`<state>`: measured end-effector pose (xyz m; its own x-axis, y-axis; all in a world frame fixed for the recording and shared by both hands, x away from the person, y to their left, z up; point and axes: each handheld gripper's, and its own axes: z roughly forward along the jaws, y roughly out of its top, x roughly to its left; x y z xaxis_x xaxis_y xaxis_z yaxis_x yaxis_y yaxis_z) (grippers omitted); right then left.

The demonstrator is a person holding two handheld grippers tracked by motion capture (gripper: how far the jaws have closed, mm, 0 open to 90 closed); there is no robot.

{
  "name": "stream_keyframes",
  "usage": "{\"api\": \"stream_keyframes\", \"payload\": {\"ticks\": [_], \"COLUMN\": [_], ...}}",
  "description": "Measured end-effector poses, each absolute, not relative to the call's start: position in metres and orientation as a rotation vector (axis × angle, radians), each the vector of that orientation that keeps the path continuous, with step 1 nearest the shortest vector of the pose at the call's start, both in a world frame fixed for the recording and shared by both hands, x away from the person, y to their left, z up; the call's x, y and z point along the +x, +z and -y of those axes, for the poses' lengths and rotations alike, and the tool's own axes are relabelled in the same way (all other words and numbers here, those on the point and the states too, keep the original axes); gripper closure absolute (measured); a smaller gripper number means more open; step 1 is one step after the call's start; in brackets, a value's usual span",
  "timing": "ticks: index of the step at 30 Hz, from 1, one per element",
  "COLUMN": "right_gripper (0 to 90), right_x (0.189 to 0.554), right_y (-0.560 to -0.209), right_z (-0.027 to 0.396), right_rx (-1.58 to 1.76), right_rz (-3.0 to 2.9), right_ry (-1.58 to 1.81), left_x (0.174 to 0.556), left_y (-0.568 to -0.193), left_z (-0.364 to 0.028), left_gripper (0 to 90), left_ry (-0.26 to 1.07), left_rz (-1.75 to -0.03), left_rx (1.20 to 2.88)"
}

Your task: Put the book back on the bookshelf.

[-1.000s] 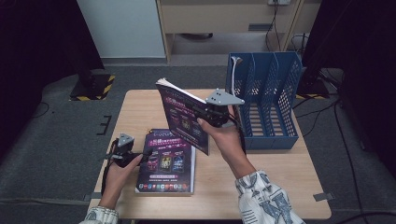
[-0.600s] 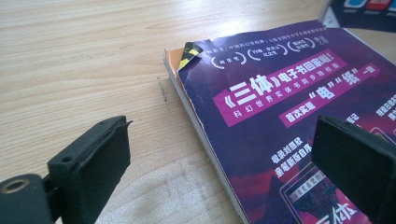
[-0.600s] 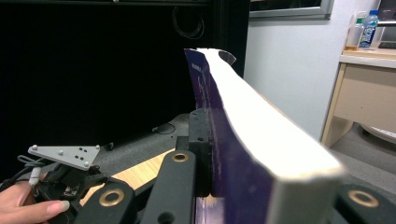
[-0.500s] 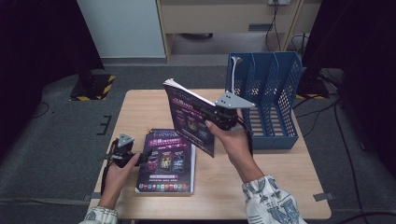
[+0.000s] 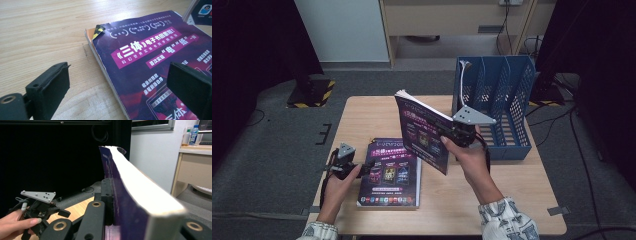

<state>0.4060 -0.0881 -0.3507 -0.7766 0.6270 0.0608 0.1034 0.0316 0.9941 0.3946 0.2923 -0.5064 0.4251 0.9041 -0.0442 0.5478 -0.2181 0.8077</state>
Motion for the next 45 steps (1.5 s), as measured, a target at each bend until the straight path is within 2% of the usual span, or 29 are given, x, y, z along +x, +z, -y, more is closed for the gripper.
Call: {"api": "stream_keyframes", "payload": {"ticks": [45], "right_gripper": [82.6], "right_x": [0.369], "right_y": [-0.368], "right_z": [0.169], "right_rx": [0.772], "right_rz": [-1.93], "right_ry": [1.737], "left_x": [0.392], "left_y": [-0.502], "left_z": [-0.294], "left_gripper": [4.6], "left_ry": [0.589], "left_rz": [-1.214], "left_rx": [1.891]}}
